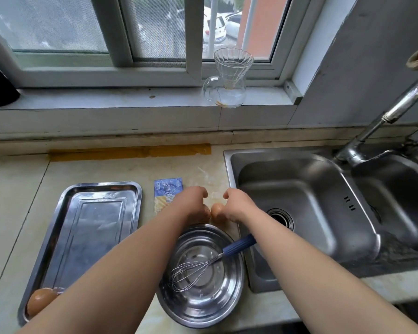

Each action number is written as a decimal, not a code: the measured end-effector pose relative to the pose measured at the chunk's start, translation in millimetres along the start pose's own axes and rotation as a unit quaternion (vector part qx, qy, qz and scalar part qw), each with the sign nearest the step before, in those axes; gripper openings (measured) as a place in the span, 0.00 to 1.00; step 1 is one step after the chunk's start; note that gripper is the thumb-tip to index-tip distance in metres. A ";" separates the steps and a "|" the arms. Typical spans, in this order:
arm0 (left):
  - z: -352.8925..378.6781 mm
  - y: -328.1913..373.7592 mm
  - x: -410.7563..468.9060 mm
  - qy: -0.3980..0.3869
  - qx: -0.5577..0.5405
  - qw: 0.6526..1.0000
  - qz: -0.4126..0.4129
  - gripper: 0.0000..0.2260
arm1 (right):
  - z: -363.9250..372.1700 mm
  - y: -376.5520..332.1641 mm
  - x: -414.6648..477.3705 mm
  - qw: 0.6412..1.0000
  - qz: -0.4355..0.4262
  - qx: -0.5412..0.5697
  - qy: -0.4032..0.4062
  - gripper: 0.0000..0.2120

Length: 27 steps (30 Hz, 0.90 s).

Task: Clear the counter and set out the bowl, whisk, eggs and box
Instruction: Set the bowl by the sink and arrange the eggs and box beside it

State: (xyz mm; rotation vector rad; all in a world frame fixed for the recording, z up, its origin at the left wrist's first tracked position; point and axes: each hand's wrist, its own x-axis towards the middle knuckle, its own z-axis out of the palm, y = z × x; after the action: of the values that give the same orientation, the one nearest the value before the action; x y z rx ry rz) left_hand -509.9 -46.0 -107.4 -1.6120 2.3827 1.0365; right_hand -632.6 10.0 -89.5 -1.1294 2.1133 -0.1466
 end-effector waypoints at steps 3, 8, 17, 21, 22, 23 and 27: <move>-6.5 -5.8 -9.9 0.016 -0.002 1.000 0.009 0.27 | 1.4 -6.4 -9.8 1.000 -0.007 0.007 0.010 0.21; -21.3 -21.6 -27.3 0.053 -0.016 0.998 0.026 0.22 | 6.0 -19.9 -29.5 0.999 -0.012 0.009 0.035 0.22; -57.8 -73.8 -82.0 0.102 -0.045 0.993 0.024 0.17 | 34.8 -70.4 -70.1 0.998 -0.036 0.011 0.059 0.22; -74.9 -116.0 -111.5 0.125 -0.064 0.990 0.010 0.15 | 63.4 -100.5 -89.3 0.996 -0.055 -0.012 0.063 0.25; -78.4 -125.2 -118.3 0.127 -0.066 0.990 0.005 0.14 | 69.9 -106.1 -93.4 0.996 -0.060 -0.010 0.059 0.25; -82.5 -137.6 -127.7 0.129 -0.065 0.989 -0.004 0.14 | 80.0 -113.2 -97.5 0.996 -0.069 -0.006 0.049 0.26; -90.0 -179.6 -155.4 0.116 -0.066 0.991 -0.025 0.16 | 112.2 -135.3 -115.8 0.996 -0.092 -0.008 0.011 0.27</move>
State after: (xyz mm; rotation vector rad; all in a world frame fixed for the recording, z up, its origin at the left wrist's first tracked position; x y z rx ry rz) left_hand -262.6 -13.1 -59.6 -1.9270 2.4453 1.0713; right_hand -427.6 40.9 -52.9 -1.3360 2.0300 -0.2288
